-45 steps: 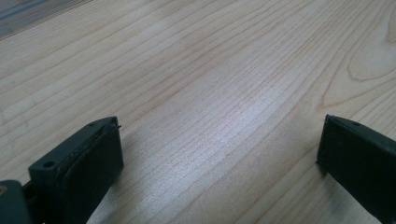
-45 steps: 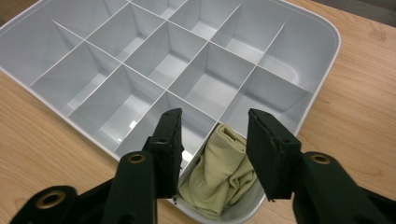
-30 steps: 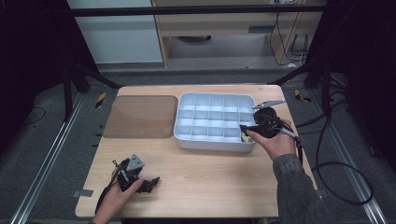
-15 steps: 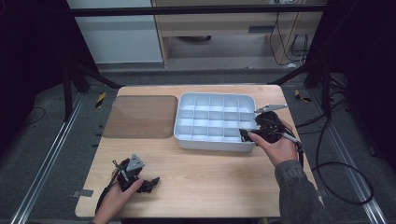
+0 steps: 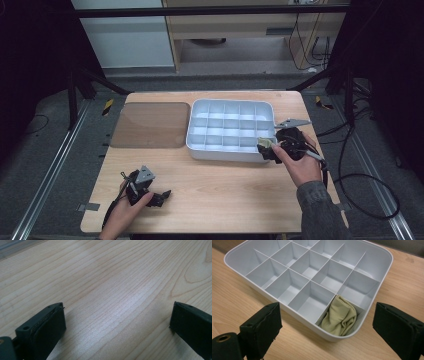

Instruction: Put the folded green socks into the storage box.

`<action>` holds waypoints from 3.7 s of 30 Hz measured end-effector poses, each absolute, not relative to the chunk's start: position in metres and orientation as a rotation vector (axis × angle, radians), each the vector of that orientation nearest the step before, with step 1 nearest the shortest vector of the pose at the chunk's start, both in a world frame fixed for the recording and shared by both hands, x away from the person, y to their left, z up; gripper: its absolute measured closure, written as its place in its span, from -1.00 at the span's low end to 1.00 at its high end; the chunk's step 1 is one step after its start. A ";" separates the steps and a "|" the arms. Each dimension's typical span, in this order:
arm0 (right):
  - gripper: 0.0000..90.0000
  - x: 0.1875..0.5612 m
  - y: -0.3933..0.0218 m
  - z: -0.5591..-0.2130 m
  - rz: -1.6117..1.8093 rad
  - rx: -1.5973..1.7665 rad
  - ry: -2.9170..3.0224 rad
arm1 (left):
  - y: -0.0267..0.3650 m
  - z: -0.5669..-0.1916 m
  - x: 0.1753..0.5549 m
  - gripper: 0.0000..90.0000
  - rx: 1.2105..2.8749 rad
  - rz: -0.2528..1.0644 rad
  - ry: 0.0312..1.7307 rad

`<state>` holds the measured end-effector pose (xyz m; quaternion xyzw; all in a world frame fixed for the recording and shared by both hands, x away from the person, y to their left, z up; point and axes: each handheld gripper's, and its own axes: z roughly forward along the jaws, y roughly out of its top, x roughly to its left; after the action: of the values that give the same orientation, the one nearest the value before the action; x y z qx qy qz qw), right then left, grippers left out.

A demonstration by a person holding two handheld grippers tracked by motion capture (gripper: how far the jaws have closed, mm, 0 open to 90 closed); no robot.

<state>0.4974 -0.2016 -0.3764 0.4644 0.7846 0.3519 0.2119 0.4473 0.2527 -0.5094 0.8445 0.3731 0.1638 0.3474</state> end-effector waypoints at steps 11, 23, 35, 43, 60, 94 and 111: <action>-0.79 0.478 -0.211 -0.398 0.981 1.313 2.173 | 0.252 -0.509 0.447 -1.00 2.190 0.425 0.968; -0.74 0.461 -0.220 -0.427 0.965 1.350 2.174 | 0.252 -0.509 0.446 -1.00 2.190 0.425 0.967; -0.76 0.446 -0.223 -0.460 0.897 1.254 2.195 | 0.252 -0.509 0.446 -1.00 2.190 0.426 0.967; -0.76 0.439 -0.222 -0.475 0.890 1.250 2.216 | 0.252 -0.509 0.446 -1.00 2.189 0.426 0.968; -0.77 0.428 -0.214 -0.504 0.884 1.253 2.273 | 0.252 -0.509 0.446 -1.00 2.189 0.426 0.969; -0.88 0.429 -0.211 -0.513 0.972 1.250 2.245 | 0.252 -0.509 0.446 -1.00 2.188 0.426 0.972; -0.99 0.448 -0.212 -0.513 0.932 1.338 2.188 | 0.251 -0.509 0.455 -1.00 2.180 0.431 0.993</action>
<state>0.4482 -0.2118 -0.5132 0.4800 0.7848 0.3342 0.2050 0.4551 0.2508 -0.5093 0.8403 0.3825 0.1661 0.3464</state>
